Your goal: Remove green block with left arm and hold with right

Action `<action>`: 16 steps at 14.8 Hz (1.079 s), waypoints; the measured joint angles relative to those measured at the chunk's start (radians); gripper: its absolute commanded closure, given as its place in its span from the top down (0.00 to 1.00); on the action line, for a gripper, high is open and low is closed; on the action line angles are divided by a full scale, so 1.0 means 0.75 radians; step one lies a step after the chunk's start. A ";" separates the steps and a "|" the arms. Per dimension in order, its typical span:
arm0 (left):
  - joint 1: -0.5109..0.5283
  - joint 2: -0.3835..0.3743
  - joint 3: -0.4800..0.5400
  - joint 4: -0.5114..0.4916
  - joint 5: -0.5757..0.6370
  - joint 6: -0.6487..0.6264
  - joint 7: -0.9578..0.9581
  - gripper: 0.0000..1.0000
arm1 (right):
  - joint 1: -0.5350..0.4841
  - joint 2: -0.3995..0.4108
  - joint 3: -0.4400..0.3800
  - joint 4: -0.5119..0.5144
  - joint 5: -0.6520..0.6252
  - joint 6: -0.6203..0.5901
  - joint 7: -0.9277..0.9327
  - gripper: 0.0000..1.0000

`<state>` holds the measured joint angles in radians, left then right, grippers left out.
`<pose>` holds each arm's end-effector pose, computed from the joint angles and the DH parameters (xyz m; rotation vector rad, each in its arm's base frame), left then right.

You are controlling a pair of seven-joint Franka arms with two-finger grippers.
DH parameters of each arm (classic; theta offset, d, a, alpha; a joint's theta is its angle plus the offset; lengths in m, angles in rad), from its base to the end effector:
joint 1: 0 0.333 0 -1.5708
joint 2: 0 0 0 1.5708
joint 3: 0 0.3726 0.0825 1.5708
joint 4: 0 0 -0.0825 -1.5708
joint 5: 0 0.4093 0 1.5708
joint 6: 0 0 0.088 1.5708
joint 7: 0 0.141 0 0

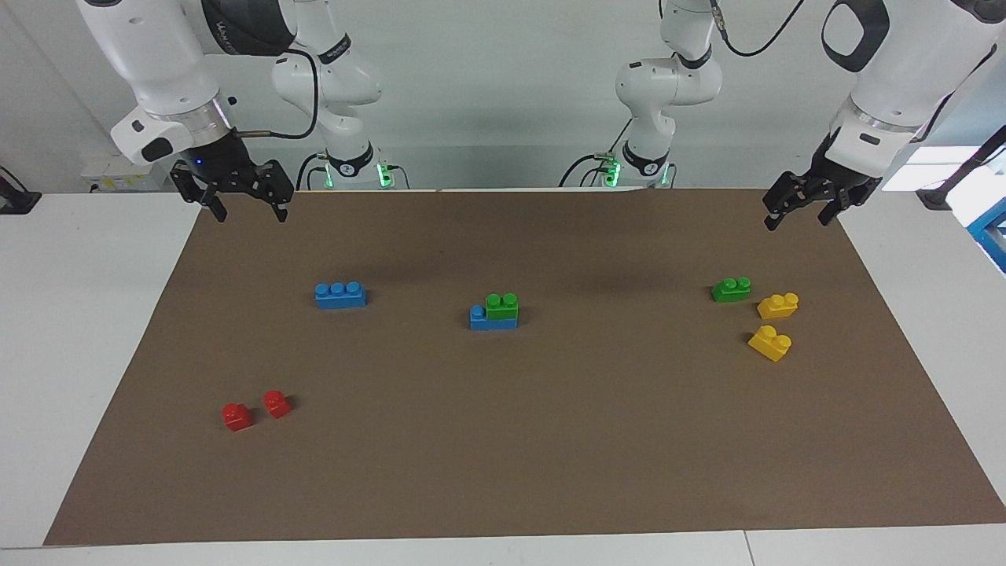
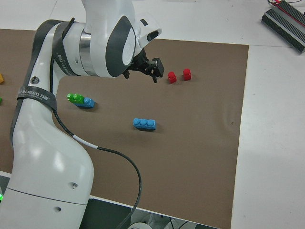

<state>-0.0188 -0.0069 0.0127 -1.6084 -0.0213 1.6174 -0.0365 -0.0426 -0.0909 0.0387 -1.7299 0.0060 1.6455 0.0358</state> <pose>0.5818 -0.0064 0.6365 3.1194 0.0487 0.0241 0.5512 -0.0004 0.6255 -3.1384 0.0632 -0.0100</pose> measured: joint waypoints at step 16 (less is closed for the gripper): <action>-0.004 -0.002 -0.002 -0.014 0.000 -0.002 -0.130 1.00 | 0.000 0.000 0.000 0.000 0.000 0.000 0.000 1.00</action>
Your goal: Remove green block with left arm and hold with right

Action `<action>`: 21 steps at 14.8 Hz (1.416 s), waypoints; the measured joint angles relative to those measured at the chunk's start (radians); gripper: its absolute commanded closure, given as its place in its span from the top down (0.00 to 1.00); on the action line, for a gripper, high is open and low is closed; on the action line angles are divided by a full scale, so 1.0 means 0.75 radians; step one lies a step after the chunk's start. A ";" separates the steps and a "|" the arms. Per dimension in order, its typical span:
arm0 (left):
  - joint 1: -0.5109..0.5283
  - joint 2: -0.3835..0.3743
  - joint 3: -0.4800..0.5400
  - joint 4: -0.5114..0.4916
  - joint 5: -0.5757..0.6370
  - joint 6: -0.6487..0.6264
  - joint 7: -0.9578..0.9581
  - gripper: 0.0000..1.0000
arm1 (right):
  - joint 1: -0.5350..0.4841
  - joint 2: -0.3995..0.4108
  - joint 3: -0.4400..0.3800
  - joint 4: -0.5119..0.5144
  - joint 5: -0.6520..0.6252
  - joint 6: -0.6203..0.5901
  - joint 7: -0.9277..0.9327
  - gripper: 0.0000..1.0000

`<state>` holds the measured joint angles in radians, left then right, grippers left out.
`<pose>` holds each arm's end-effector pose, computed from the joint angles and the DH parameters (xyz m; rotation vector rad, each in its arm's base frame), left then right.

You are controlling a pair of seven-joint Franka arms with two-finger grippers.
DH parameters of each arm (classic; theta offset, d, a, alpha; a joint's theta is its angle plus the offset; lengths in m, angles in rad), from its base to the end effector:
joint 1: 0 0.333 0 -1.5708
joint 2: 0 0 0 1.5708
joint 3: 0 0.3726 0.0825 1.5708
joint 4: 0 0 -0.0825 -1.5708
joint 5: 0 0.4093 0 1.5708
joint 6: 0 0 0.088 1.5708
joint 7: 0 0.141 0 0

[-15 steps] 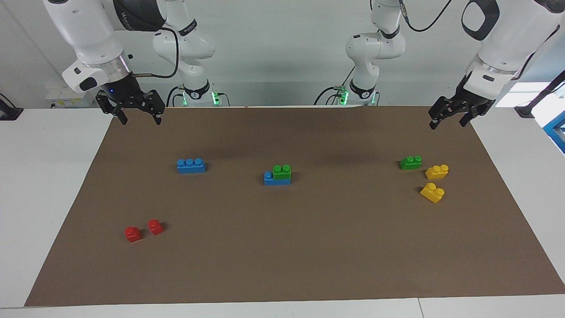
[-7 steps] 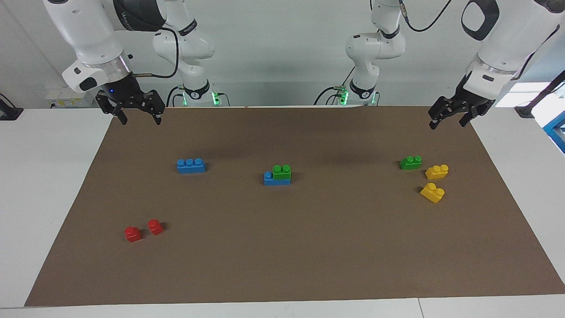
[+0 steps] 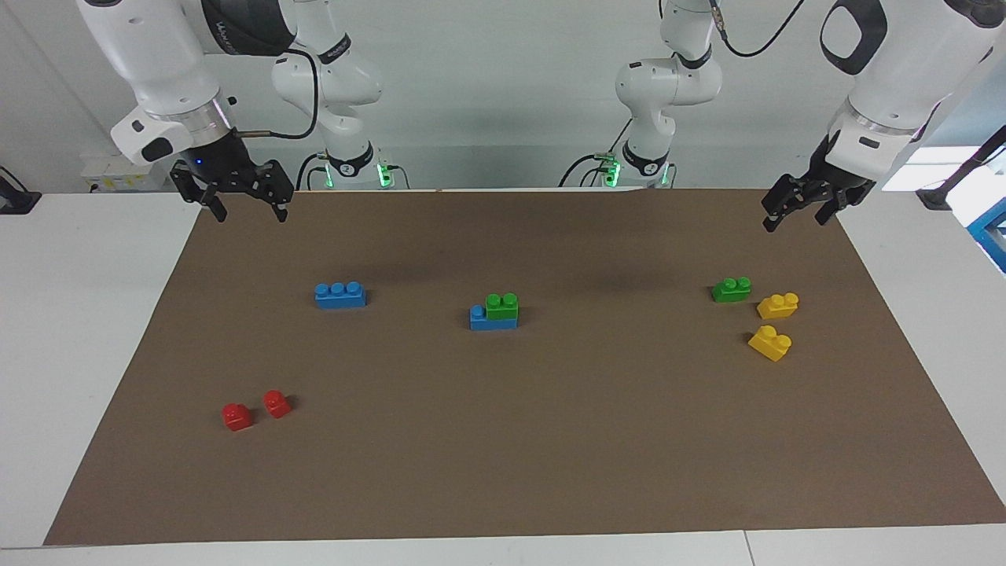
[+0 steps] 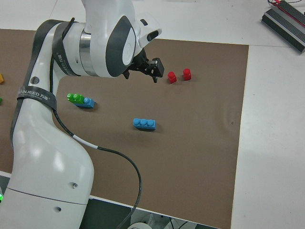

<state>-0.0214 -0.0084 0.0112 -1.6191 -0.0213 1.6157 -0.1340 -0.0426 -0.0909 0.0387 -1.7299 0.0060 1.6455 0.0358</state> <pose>0.5803 -0.0088 0.6319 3.1139 0.1944 0.0054 0.5512 -0.0004 0.6255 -3.1384 0.0632 -0.0100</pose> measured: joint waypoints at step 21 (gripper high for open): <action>-0.508 -0.099 -0.022 -0.247 0.000 0.207 -2.110 1.00 | 0.000 0.000 0.000 0.000 0.000 0.001 0.111 1.00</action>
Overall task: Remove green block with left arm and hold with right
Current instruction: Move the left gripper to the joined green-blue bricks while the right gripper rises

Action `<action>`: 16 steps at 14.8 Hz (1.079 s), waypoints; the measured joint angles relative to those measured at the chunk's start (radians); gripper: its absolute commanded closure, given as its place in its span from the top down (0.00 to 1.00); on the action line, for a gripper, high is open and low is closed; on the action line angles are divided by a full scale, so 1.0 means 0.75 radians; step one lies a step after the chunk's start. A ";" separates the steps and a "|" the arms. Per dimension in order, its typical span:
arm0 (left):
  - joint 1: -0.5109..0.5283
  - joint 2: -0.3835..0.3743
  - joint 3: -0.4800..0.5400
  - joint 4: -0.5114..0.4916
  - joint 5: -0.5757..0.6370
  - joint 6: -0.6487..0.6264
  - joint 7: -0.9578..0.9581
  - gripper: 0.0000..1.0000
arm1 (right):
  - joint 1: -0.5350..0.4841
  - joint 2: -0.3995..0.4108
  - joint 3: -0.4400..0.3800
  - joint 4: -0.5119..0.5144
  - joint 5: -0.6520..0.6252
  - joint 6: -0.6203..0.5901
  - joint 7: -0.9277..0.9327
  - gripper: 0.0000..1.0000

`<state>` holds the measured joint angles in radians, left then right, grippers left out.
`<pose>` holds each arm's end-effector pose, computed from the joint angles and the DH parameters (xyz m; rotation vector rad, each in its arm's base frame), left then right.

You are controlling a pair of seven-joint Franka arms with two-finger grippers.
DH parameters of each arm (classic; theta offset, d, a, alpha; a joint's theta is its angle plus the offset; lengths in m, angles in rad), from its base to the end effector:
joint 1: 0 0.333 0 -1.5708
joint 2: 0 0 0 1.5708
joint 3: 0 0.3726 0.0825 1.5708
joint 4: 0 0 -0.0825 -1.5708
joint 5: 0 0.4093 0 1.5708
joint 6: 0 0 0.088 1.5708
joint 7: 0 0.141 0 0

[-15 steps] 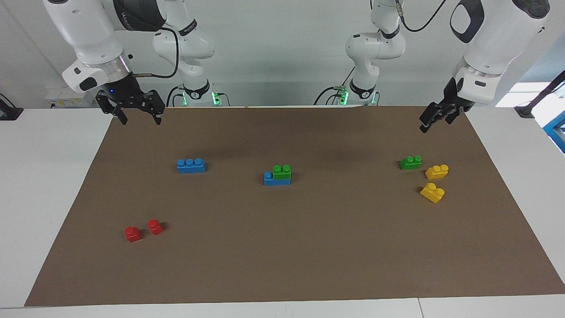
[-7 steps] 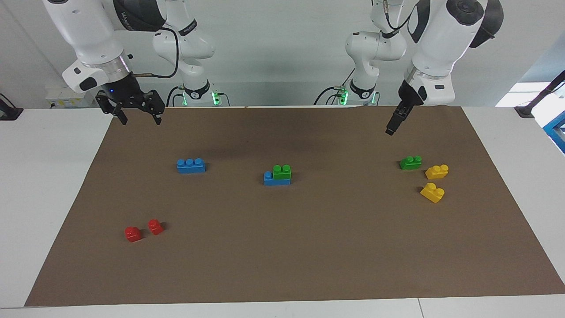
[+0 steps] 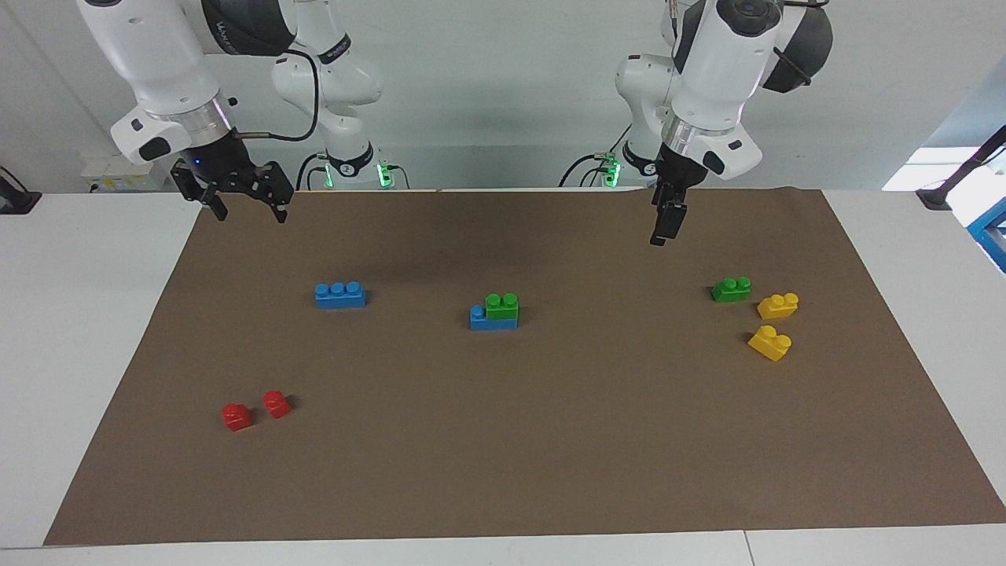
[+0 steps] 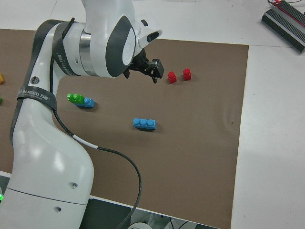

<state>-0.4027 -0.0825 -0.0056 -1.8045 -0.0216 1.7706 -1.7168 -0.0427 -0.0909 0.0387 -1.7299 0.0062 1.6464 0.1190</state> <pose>0.5159 -0.2262 0.5945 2.4476 1.8845 0.0085 0.5514 -0.0004 0.6256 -3.1325 0.1938 -0.0112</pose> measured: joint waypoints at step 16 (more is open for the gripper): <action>-0.292 0.253 -0.002 -0.055 -0.022 0.381 -0.742 1.00 | 0.054 -0.005 0.019 -0.215 0.586 0.089 1.771 1.00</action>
<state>-0.6219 0.1074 -0.0068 -1.8455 -0.0384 2.0566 -2.2734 -0.0021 -0.0945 0.0527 -1.8912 0.4455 1.7135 1.4475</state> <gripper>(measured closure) 0.000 0.000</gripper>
